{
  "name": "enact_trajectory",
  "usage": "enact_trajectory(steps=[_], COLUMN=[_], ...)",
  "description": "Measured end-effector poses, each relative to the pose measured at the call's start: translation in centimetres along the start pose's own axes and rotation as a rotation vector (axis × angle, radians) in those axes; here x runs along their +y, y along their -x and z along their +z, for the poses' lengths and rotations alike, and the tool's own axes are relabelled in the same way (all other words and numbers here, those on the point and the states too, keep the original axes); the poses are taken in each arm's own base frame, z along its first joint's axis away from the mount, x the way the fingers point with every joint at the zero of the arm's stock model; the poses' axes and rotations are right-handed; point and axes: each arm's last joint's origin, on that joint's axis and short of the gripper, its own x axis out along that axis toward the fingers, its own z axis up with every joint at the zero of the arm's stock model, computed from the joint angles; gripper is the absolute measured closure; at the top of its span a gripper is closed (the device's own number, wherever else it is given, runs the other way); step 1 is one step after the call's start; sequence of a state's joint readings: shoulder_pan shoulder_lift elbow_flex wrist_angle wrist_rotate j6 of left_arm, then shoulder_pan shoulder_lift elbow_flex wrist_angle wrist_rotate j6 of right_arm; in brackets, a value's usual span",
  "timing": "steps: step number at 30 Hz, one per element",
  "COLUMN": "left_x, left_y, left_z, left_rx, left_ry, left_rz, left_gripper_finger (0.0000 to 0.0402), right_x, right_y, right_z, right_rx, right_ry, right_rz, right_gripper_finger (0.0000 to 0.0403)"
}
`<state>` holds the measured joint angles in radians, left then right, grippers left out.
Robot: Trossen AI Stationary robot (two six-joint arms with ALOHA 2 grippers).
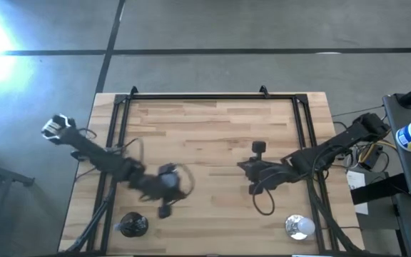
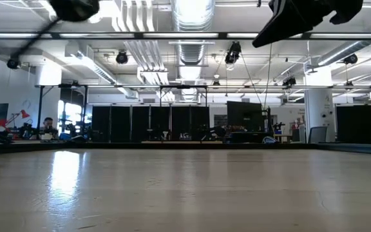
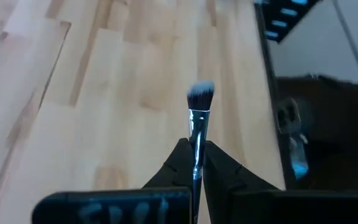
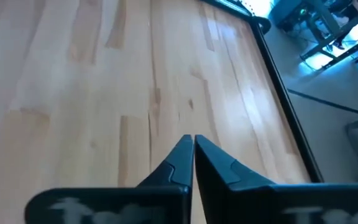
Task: Pick & Place Makeup Brushes
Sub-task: Put the black eyeshadow brush into the makeup holder
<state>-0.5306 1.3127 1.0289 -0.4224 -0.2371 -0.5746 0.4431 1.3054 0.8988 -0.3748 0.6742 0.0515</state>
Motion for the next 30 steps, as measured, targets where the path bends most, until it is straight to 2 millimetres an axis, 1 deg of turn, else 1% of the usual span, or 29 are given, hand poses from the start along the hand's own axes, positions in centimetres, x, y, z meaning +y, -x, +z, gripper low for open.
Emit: enact_trajectory(steps=[3, 7, 9, 12, 15, 19, 25, 30], left_x=[-2.0, -3.8, -4.5, -5.3, -5.8, -6.4, -6.7, -6.6], left_y=[3.1, 6.6, 7.9, 9.1, 9.6, 9.6, 8.7, 8.0], left_z=[-1.6, -3.9, -5.0, -6.6, -8.0, -9.8, -11.9, -13.5], left_rx=[-0.017, -0.047, -0.066, -0.074, -0.051, -0.029, -0.003, 0.03], left_ry=[-0.017, 0.001, 0.004, -0.002, 0.004, -0.007, -0.021, -0.024], left_rz=[-0.024, -0.039, -0.038, -0.034, -0.021, -0.006, 0.01, -0.016], left_gripper_finger=[0.0392, 0.0392, 0.0392, 0.0392, 0.0392, 0.0392, 0.0392, 0.0392], right_x=[0.1, 0.3, 0.5, 0.8, 1.0, 1.2, 1.1, 1.1], right_y=[-0.2, -0.4, -0.7, -1.1, -1.4, -1.5, -1.5, -1.5], right_z=[-0.4, -0.6, -0.7, -0.6, -0.5, -0.3, 0.1, 0.3], right_rx=[-0.024, -0.026, -0.018, -0.02, -0.025, -0.037, -0.072, -0.088], right_ry=[-0.038, -0.065, -0.066, -0.066, -0.069, -0.081, -0.112, -0.12], right_rz=[0.002, 0.001, 0.0, 0.0, 0.0, 0.001, 0.002, -0.002], right_gripper_finger=[0.0394, 0.0394, 0.0394, 0.0394, 0.0394, 0.0394, 0.0394, 0.0394])
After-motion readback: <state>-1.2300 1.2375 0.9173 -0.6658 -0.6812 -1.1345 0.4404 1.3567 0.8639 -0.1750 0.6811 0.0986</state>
